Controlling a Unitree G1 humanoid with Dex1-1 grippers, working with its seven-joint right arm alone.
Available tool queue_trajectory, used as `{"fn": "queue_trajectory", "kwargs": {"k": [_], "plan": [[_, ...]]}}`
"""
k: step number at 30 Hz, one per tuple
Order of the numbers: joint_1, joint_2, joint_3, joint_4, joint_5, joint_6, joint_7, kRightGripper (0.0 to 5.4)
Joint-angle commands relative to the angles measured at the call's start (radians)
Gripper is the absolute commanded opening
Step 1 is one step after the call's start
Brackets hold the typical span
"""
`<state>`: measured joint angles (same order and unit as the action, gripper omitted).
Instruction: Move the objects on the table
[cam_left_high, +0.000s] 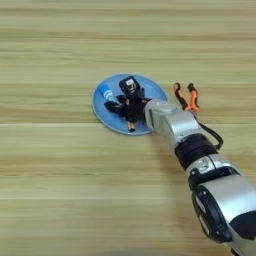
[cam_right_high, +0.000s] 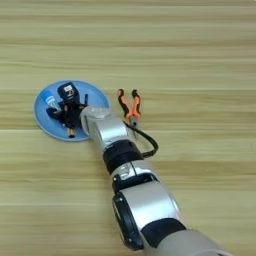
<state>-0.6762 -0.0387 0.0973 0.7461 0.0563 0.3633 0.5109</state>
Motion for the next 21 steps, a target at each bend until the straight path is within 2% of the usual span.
{"fn": "queue_trajectory", "kwargs": {"k": [1,12,21], "plan": [[-0.089,-0.006,-0.012,-0.041,0.002,-0.022,-0.011,1.47],[-0.074,-0.022,-0.034,-0.120,0.017,-0.009,-0.008,1.40],[-0.043,-0.055,-0.054,-0.225,0.034,-0.002,0.021,1.40]]}}
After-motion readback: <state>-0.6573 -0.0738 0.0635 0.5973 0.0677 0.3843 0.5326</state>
